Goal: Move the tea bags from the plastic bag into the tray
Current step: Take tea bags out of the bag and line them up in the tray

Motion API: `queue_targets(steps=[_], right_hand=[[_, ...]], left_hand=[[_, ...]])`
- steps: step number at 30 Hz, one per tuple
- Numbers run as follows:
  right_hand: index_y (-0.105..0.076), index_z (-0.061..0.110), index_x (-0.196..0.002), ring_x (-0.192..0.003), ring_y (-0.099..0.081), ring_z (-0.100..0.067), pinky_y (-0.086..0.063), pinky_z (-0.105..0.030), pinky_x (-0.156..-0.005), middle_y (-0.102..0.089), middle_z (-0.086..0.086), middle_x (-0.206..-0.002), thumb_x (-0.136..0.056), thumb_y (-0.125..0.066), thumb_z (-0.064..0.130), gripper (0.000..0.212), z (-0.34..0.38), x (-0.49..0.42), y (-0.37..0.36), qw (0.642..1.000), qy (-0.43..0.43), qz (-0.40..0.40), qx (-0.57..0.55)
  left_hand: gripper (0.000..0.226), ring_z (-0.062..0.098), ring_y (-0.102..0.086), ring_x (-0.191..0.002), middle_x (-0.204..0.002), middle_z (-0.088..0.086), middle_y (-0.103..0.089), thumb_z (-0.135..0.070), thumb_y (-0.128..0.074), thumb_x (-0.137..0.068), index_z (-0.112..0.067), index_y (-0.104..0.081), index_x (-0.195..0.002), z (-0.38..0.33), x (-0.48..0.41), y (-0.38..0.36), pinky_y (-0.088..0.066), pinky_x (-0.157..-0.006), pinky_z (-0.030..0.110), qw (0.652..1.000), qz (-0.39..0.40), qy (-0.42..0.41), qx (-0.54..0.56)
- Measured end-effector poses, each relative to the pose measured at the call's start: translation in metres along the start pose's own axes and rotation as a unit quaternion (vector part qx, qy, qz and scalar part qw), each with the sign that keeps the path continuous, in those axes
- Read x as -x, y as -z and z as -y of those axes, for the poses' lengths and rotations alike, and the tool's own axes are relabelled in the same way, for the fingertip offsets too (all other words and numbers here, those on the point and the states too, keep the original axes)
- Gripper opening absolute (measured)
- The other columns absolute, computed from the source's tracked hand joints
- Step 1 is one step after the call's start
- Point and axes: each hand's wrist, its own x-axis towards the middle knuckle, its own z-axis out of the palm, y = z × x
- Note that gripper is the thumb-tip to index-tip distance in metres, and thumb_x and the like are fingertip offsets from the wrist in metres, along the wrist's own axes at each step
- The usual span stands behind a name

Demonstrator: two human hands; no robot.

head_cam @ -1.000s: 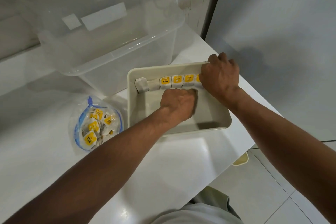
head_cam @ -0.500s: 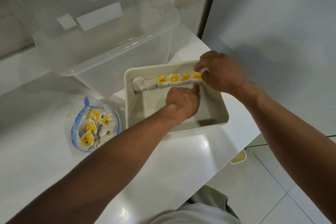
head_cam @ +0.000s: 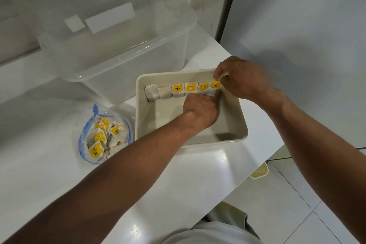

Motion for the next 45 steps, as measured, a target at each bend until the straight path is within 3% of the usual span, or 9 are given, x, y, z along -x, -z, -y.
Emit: queue_targets(steps=[9, 13, 19, 22, 26, 31, 35, 41, 45], right_hand=[[-0.069, 0.035, -0.095, -0.107, -0.058, -0.022, -0.053, -0.042, -0.086, -0.062, 0.005, -0.119, -0.085, -0.054, 0.021, 0.023, 0.005, 0.005, 0.004, 1.0, 0.005, -0.026, -0.003], [-0.071, 0.031, -0.096, -0.107, -0.056, -0.023, -0.053, -0.04, -0.082, -0.058, 0.004, -0.122, -0.086, -0.058, 0.023, 0.019, 0.014, 0.013, 0.006, 0.996, 0.029, -0.08, -0.016], [-0.067, 0.036, -0.1, -0.104, -0.059, -0.013, -0.053, -0.04, -0.082, -0.056, 0.012, -0.117, -0.085, -0.059, 0.038, 0.017, 0.04, 0.036, -0.001, 0.99, 0.088, -0.071, -0.089], [-0.065, 0.03, -0.107, -0.086, -0.064, -0.001, -0.052, -0.032, -0.085, -0.064, 0.01, -0.108, -0.091, -0.065, 0.038, 0.017, 0.053, 0.051, -0.002, 0.975, 0.05, -0.027, -0.215], [-0.068, 0.022, -0.098, -0.085, -0.068, -0.022, -0.053, -0.043, -0.083, -0.071, -0.001, -0.095, -0.093, -0.066, 0.032, 0.011, 0.07, 0.073, 0.001, 0.927, -0.006, 0.023, -0.374], [-0.069, 0.017, -0.096, -0.09, -0.067, -0.025, -0.052, -0.039, -0.081, -0.07, -0.005, -0.098, -0.094, -0.065, 0.026, 0.01, 0.099, 0.087, 0.003, 0.919, 0.011, 0.066, -0.388], [-0.07, 0.021, -0.094, -0.087, -0.067, -0.022, -0.053, -0.045, -0.084, -0.071, 0.0, -0.093, -0.092, -0.067, 0.028, 0.008, 0.13, 0.091, -0.001, 0.923, 0.054, 0.103, -0.367], [-0.069, 0.033, -0.093, -0.077, -0.061, 0.001, -0.043, -0.014, -0.072, -0.066, 0.02, -0.084, -0.09, -0.068, 0.033, 0.004, 0.171, 0.088, -0.02, 0.948, 0.135, 0.147, -0.248], [-0.07, 0.032, -0.096, -0.074, -0.062, -0.001, -0.048, -0.019, -0.071, -0.068, 0.019, -0.088, -0.088, -0.069, 0.033, 0.008, 0.188, 0.086, -0.037, 0.952, 0.186, 0.147, -0.195]], left_hand=[[0.059, 0.024, -0.069, -0.089, -0.1, -0.001, -0.071, -0.033, -0.036, -0.101, -0.02, -0.021, -0.157, 0.0, 0.016, 0.017, -0.046, -0.073, 0.032, 0.999, -0.036, -0.019, 0.02], [0.06, 0.027, -0.061, -0.115, -0.125, 0.003, -0.065, -0.055, -0.041, -0.097, -0.026, -0.037, -0.149, 0.012, 0.043, 0.04, -0.049, -0.081, 0.036, 0.997, -0.071, -0.024, 0.034], [0.057, 0.023, -0.061, -0.109, -0.117, -0.003, -0.066, -0.068, -0.047, -0.089, -0.033, -0.048, -0.135, 0.041, 0.078, 0.062, -0.039, -0.069, 0.032, 0.986, -0.044, 0.039, 0.157], [0.047, 0.012, -0.062, -0.105, -0.114, -0.013, -0.064, -0.063, -0.058, -0.087, -0.037, -0.056, -0.126, 0.064, 0.098, 0.073, -0.046, -0.078, 0.03, 0.946, -0.018, 0.057, 0.317], [0.025, 0.001, -0.066, -0.077, -0.095, -0.017, -0.069, -0.046, -0.07, -0.088, -0.036, -0.068, -0.111, 0.092, 0.132, 0.087, -0.053, -0.08, 0.028, 0.857, -0.037, 0.092, 0.505], [0.022, 0.017, -0.071, -0.083, -0.091, -0.006, -0.072, -0.045, -0.072, -0.087, -0.036, -0.07, -0.108, 0.13, 0.181, 0.094, -0.053, -0.075, 0.034, 0.794, -0.06, 0.125, 0.592], [0.021, 0.02, -0.07, -0.082, -0.089, -0.005, -0.071, -0.047, -0.071, -0.086, -0.04, -0.07, -0.106, 0.157, 0.215, 0.085, -0.058, -0.077, 0.05, 0.796, -0.072, 0.171, 0.577], [0.022, 0.012, -0.067, -0.078, -0.089, -0.013, -0.072, -0.043, -0.075, -0.083, -0.041, -0.069, -0.104, 0.177, 0.249, 0.063, -0.055, -0.079, 0.039, 0.803, -0.069, 0.219, 0.55], [0.025, 0.005, -0.067, -0.077, -0.086, -0.018, -0.071, -0.041, -0.078, -0.077, -0.04, -0.07, -0.1, 0.179, 0.26, 0.05, -0.053, -0.076, 0.031, 0.84, -0.034, 0.241, 0.485]])
